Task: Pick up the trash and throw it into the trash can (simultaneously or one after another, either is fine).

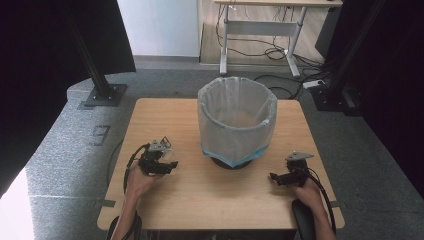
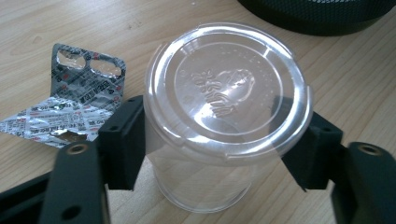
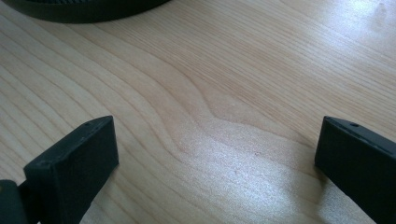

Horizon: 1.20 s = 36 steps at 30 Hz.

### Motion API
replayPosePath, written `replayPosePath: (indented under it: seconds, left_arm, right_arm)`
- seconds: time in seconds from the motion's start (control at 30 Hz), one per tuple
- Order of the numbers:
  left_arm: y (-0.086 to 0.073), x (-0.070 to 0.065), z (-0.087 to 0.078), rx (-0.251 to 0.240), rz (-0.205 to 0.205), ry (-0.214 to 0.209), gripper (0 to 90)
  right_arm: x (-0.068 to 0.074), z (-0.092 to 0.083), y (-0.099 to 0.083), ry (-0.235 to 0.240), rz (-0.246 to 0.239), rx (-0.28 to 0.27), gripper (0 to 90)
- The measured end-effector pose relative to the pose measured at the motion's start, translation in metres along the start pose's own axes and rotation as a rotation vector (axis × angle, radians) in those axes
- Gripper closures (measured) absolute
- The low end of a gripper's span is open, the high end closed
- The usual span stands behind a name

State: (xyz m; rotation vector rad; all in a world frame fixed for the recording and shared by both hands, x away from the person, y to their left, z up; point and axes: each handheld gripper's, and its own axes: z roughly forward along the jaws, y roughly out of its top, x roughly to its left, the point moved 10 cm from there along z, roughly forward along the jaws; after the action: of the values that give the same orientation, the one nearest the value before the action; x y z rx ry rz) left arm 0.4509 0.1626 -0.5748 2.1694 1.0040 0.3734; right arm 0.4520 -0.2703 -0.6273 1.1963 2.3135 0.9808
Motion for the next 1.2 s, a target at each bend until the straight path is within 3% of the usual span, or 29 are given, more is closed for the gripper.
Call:
replayPosePath:
  seconds: [0.3, 0.63, 1.0, 1.2]
  left_arm:
    - [0.002, -0.002, -0.003, -0.011, 0.001, -0.022, 40.0]
    - [0.01, 0.003, -0.013, -0.003, -0.002, -0.017, 38.3]
    - [0.029, 0.005, -0.026, 0.008, -0.003, -0.03, 37.7]
    - [0.039, 0.008, -0.037, 0.014, 0.003, -0.017, 37.8]
  right_arm:
    - [0.0, 0.0, 0.0, 0.0, 0.0, 0.0, 0.0]
    - [0.0, 0.0, 0.0, 0.0, 0.0, 0.0, 0.0]
    - [0.0, 0.0, 0.0, 0.0, 0.0, 0.0, 0.0]
    - [0.0, 0.0, 0.0, 0.0, 0.0, 0.0, 0.0]
